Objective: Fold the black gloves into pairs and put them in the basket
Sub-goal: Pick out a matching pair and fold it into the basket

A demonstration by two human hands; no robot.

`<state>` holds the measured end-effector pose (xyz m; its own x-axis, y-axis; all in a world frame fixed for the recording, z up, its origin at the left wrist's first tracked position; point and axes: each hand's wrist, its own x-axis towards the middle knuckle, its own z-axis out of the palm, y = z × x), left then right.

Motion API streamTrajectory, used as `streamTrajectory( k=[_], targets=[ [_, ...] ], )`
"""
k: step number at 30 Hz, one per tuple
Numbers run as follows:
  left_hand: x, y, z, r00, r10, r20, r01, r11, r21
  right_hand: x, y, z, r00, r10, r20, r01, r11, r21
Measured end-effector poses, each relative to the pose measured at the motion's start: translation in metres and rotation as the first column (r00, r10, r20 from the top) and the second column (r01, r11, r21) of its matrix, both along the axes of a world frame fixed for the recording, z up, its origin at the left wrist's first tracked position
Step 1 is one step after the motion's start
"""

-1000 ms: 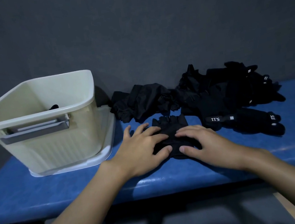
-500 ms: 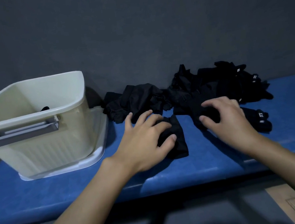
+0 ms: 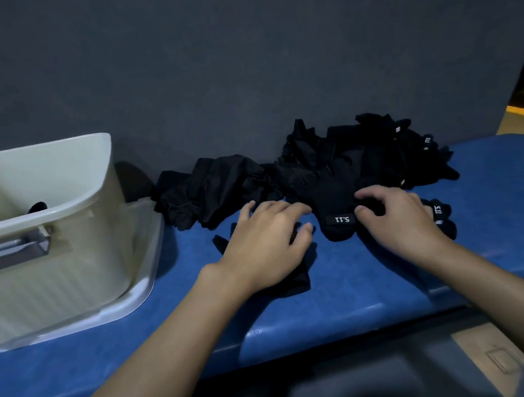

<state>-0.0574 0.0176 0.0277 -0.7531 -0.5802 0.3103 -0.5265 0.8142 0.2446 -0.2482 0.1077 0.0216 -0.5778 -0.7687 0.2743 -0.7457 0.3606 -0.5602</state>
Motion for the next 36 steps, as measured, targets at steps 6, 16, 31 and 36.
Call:
streamTrajectory(
  k=[6, 16, 31, 36],
  targets=[
    [-0.019, -0.004, 0.000, 1.000, -0.014, 0.002, 0.014, 1.000, 0.019, -0.002, 0.000, 0.003, 0.999, 0.042, -0.017, -0.043, 0.998, -0.044],
    [-0.021, -0.005, -0.001, 0.975, -0.031, -0.221, 0.080, 0.973, 0.218, 0.006, 0.005, 0.016, 0.948, 0.290, 0.129, -0.212, 0.881, -0.423],
    [0.005, 0.005, -0.004, 0.845, -0.058, -0.531, 0.184, 0.965, 0.187, 0.035, 0.002, 0.024, 0.672, 0.464, 0.577, -0.014, 0.787, -0.616],
    [0.020, 0.007, 0.002, 0.721, -0.111, -0.684, 0.213, 0.975, 0.066, 0.049, 0.000, 0.030, 0.627, 0.518, 0.582, -0.017, 0.756, -0.654]
  ],
)
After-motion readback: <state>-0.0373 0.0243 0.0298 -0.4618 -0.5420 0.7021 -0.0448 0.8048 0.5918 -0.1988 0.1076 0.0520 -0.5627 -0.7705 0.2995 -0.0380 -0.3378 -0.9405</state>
